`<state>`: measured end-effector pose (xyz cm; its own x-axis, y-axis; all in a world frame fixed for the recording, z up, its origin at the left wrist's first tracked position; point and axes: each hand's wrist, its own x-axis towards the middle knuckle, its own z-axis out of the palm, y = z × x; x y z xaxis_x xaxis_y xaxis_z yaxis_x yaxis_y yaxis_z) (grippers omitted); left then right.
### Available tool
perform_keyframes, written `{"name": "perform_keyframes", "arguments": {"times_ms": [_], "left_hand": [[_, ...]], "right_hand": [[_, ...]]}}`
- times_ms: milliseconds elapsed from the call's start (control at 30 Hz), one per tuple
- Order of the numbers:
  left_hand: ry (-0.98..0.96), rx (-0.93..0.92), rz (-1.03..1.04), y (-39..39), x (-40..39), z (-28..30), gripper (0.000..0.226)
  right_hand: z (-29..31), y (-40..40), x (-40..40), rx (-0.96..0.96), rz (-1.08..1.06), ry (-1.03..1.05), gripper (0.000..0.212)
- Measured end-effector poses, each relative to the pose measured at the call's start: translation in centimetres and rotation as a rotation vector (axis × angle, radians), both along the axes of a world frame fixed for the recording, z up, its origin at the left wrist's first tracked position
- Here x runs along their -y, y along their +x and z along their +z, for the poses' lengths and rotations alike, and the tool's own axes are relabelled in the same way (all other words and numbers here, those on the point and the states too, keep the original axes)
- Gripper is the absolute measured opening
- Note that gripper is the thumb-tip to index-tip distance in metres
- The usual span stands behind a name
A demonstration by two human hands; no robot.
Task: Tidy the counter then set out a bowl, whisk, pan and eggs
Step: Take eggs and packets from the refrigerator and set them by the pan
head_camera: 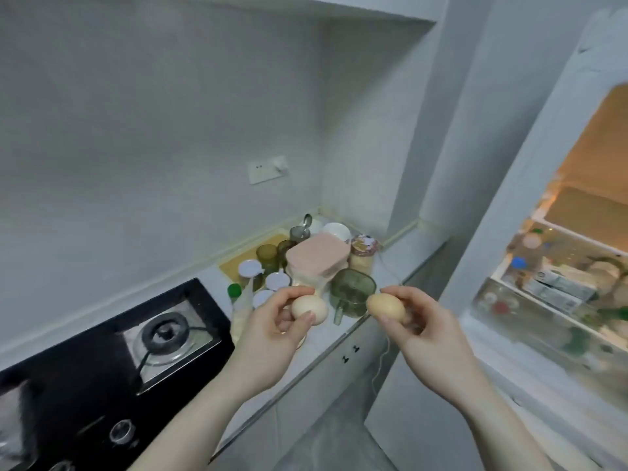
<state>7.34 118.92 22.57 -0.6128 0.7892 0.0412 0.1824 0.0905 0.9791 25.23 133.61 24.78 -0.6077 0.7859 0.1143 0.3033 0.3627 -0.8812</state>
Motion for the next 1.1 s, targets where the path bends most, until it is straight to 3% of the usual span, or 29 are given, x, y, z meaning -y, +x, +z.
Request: {"name": "perform_keyframes", "arguments": {"times_ms": [433,867,1100], "left_hand": [[-0.013,0.107,0.683,2.7,27.4,-1.3,0.027],[0.132,0.204,1.05,4.8,55.0,-3.7,0.018],[0.148,0.249,1.199,4.4,65.4,-5.4,0.021]], "right_hand": [[-2.2,-10.1,18.7,0.04,0.676,-0.076,0.026],[-5.1,-16.5,46.0,0.07,1.026,-0.143,0.025],[-7.0,-19.2,56.9,0.145,1.135,-0.18,0.027]]}}
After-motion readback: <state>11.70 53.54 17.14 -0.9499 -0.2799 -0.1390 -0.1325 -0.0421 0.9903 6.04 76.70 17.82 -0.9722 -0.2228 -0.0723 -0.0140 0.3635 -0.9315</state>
